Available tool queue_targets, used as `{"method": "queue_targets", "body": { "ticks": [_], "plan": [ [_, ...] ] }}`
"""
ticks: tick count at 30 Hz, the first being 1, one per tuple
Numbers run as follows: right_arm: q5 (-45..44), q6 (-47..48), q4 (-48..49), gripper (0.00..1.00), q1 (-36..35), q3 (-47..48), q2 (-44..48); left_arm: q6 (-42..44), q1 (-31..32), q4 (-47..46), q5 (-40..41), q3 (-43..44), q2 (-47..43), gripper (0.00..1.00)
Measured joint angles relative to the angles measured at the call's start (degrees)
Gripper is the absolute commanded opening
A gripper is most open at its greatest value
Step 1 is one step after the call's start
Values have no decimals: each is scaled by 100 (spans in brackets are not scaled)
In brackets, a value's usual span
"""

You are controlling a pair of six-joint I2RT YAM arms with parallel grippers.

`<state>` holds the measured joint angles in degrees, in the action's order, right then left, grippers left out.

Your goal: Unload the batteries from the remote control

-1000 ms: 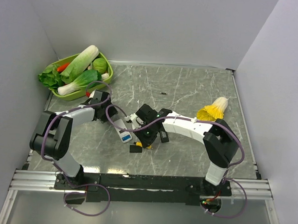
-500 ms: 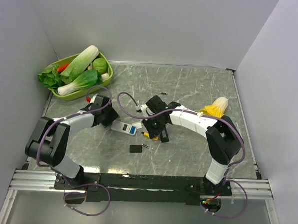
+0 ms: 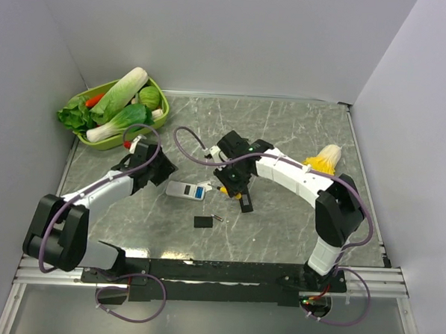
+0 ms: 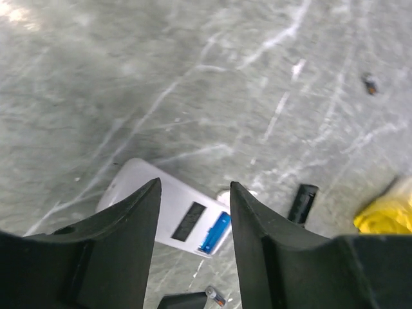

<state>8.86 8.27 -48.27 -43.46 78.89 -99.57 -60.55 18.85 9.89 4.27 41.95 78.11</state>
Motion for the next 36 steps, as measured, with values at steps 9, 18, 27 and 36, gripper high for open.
{"method": "queue_targets", "body": {
  "ticks": [9, 18, 27, 36],
  "plan": [
    [-289, 234, -658, 0, -168, 973, -39, 302, -179, -522, -682, -92, 94, 60],
    [-444, 343, -717, 0, -208, 1213, -595, 544, -190, -863, -1405, 262, 1381, 47],
    [-461, 308, -605, 0, -199, 868, -743, 715, -190, -896, -1523, 391, 1707, 42],
    [-450, 247, -393, 0, -120, 739, -1010, 713, -140, -1362, -1687, -17, 1512, 41]
  ]
}}
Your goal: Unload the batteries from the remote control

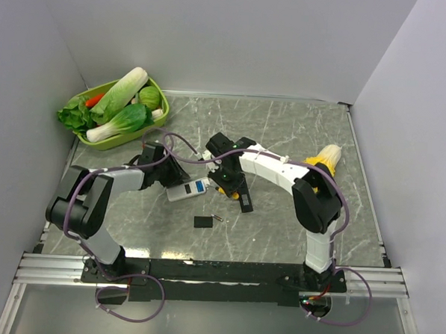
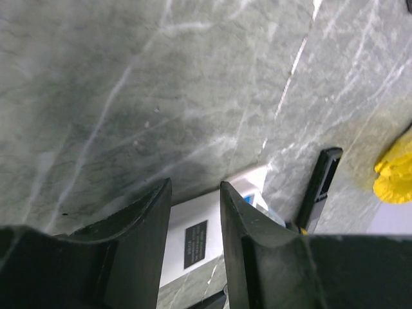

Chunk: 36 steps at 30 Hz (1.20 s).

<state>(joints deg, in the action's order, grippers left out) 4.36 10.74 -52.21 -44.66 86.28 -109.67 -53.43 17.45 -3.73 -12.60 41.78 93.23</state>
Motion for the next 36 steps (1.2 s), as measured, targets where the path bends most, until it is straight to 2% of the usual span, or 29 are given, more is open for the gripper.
{"method": "queue_targets", "body": {
  "ticks": [17, 25, 28, 32, 36],
  "plan": [
    [114, -238, 389, 0, 260, 160, -365, 188, 232, -1132, -1318, -289, 142, 40],
    [247, -236, 466, 0, 378, 293, -476, 168, 275, -1399, -1351, -413, 142, 43],
    [254, -234, 457, 0, 402, 398, -494, 160, 306, -1432, -1353, -435, 103, 49],
    [260, -223, 413, 0, 422, 527, -466, 166, 341, -1178, -1309, -426, -188, 54],
    [461, -192, 426, 0, 433, 398, -234, 168, 352, -852, -1250, -275, -553, 54]
  ]
}}
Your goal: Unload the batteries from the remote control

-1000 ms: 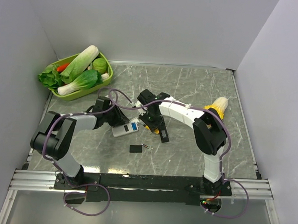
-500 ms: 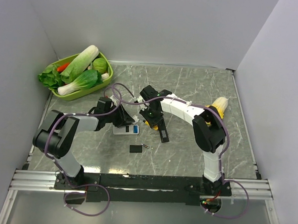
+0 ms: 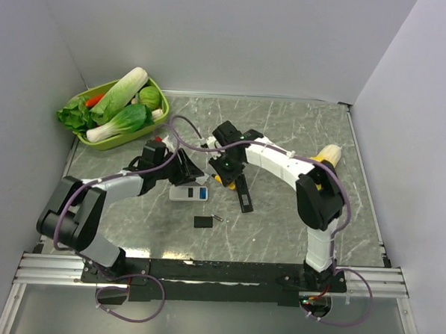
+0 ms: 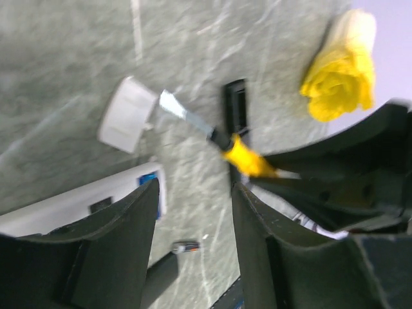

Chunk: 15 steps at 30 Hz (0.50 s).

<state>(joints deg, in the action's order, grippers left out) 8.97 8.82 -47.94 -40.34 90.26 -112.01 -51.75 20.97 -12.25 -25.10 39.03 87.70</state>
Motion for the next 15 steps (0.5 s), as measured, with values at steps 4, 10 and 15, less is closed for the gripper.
{"method": "queue_targets", "body": {
  "ticks": [4, 10, 15],
  "plan": [
    [393, 11, 79, 0, 4, -437, 605, -70, 2, -11, -9, 24, -284, 53],
    [1062, 2, 339, 0, 4, -811, 1329, -321, 2, -181, -35, 22, -363, 51],
    [1357, -24, 509, 0, 4, -857, 1528, -540, 2, -422, -90, -33, -474, 45]
  ]
}}
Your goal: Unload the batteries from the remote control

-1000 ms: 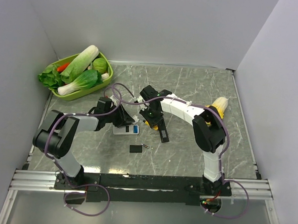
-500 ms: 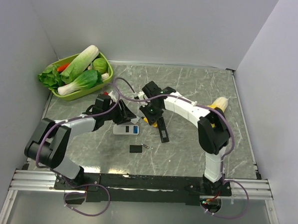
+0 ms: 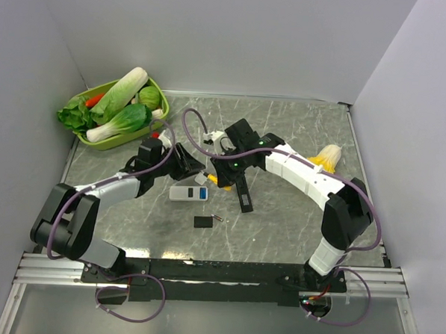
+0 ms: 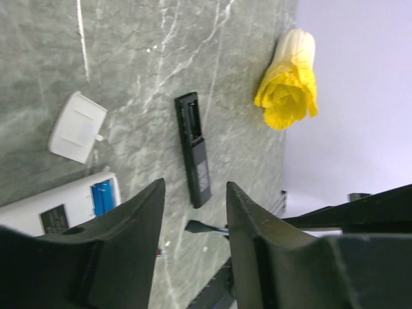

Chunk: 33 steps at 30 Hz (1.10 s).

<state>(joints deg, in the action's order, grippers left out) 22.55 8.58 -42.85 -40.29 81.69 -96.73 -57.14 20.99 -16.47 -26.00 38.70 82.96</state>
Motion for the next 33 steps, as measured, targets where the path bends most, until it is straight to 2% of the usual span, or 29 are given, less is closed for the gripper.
{"method": "queue_targets", "body": {
  "ticks": [3, 4, 5, 6, 7, 8, 10, 13, 15, 16, 17, 20, 25, 33],
  "plan": [
    [63, -28, 55, 0, 0, 0, 0, -138, 0, -111, -24, -48, -20, 30],
    [76, -46, 74, 0, 0, 0, 2, -214, 0, -149, -28, -72, -20, 15],
    [76, -74, 92, 0, 0, 0, 0, -267, 0, -190, -33, -101, -20, 8],
    [66, -122, 103, 0, -2, -4, 2, -378, 0, -223, -28, -111, -20, 3],
    [59, -179, 125, 0, -4, -55, 7, -529, -2, -302, -61, -109, -20, 1],
    [46, -238, 186, 0, -7, -131, 17, -723, -17, -431, -92, -105, -37, 1],
    [79, -372, 546, 20, -4, -459, 85, -973, -17, -627, -164, -114, -94, 1],
    [188, -557, 1318, 36, 11, -1185, 544, -1346, -48, -839, -315, -295, -96, 1],
    [254, -699, 1873, 43, 24, -1720, 1027, -1707, -70, -1008, -490, -413, -96, 1],
    [249, -763, 2210, 59, 44, -1991, 1303, -1799, -76, -1034, -564, -442, -96, 1],
    [249, -820, 2522, 69, 76, -2212, 1558, -1919, -87, -1027, -636, -466, -94, 1],
    [234, -868, 3556, 68, 157, -2750, 2181, -2216, -129, -1049, -767, -496, -94, 1],
    [343, -638, 5445, 67, 190, -3998, 2986, -3224, -260, -1775, -1027, -1021, -94, 1],
    [688, -24, 7270, 70, 192, -5036, 3560, -4603, -302, -2927, -1169, -1287, -63, 1]
  ]
}}
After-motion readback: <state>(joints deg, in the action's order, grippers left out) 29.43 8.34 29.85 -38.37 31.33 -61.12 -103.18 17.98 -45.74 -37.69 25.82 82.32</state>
